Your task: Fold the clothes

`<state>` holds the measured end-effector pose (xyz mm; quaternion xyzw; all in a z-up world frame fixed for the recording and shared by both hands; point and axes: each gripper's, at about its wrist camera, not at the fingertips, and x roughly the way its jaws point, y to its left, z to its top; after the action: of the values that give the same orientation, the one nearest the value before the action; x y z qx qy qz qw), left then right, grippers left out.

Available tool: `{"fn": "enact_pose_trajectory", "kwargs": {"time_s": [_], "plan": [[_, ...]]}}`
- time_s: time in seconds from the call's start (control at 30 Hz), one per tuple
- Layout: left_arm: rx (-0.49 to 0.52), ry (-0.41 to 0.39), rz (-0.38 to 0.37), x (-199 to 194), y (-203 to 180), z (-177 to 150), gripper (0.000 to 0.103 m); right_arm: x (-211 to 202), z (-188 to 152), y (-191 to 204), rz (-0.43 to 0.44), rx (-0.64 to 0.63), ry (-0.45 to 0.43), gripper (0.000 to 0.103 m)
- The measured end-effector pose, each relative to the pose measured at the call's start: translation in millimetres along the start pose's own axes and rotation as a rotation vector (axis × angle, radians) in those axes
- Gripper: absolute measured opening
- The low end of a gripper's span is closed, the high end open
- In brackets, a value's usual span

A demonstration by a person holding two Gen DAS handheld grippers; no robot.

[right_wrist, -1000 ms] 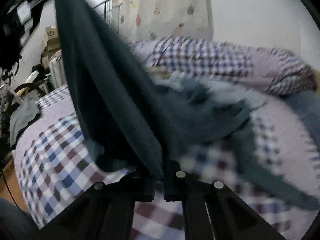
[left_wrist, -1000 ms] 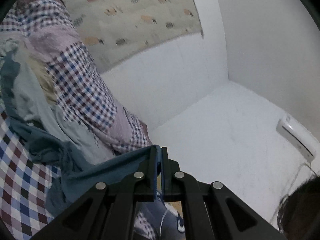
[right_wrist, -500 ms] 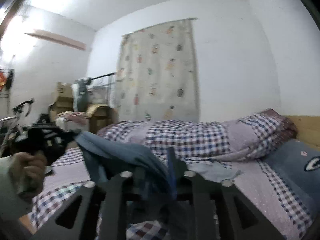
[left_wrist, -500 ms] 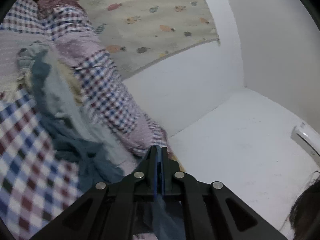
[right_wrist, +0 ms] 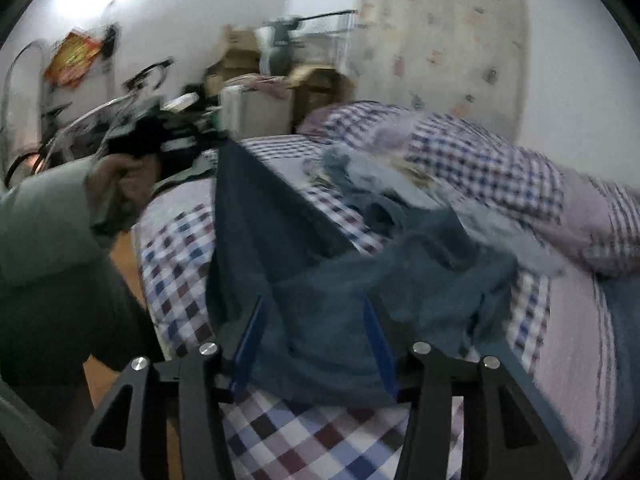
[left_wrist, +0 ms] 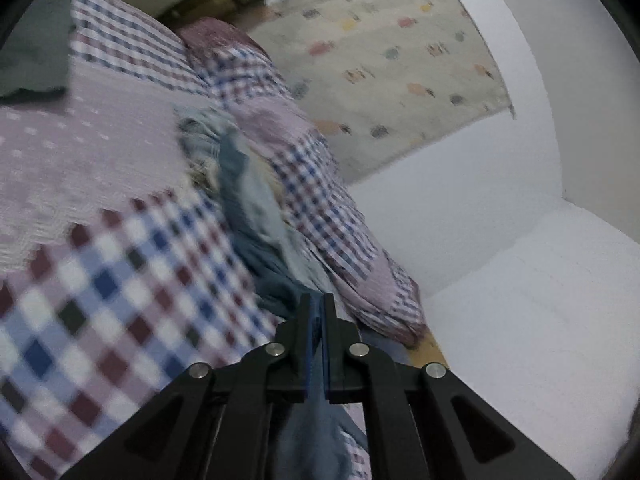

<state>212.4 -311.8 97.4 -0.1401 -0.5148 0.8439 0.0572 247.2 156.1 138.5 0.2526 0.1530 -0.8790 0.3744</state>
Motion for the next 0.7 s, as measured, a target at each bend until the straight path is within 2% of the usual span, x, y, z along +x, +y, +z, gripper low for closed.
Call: {"fn": "enact_pose_trajectory", "kwargs": {"time_s": [0.1,0.2,0.27,0.3,0.33,0.43,0.57,0.63,0.7], "plan": [[-0.002,-0.037,0.078,-9.8,16.1,4.8,0.001,9.3,-17.4,-12.7,-0.051,0.098,0.036,0.055],[-0.026,0.003,0.133,-4.9,32.4,5.2,0.008,24.6,-33.8,-24.5,-0.081,0.195,0.088,0.055],[-0.025,0.054,0.159,2.0,40.8,3.1,0.034,27.4,-45.7,-28.1,-0.091,0.248,0.096,0.055],[-0.024,0.067,0.172,2.8,43.4,1.9,0.040,28.9,-49.5,-28.6,-0.094,0.267,0.091,0.055],[-0.030,0.090,0.173,5.9,48.1,0.8,0.053,29.7,-52.6,-29.2,-0.098,0.281,0.085,0.055],[-0.053,0.161,0.176,13.5,62.9,-4.7,0.078,28.2,-56.5,-29.9,-0.095,0.316,0.057,0.055],[-0.069,0.296,0.221,22.9,82.6,-15.8,0.081,27.2,-57.4,-27.6,-0.078,0.346,0.035,0.055],[-0.060,0.321,0.243,24.7,85.8,-20.0,0.082,29.1,-55.8,-24.9,-0.077,0.348,0.037,0.055],[-0.065,0.350,0.233,27.4,90.2,-23.7,0.083,32.1,-55.4,-21.6,-0.071,0.349,0.040,0.055]]}}
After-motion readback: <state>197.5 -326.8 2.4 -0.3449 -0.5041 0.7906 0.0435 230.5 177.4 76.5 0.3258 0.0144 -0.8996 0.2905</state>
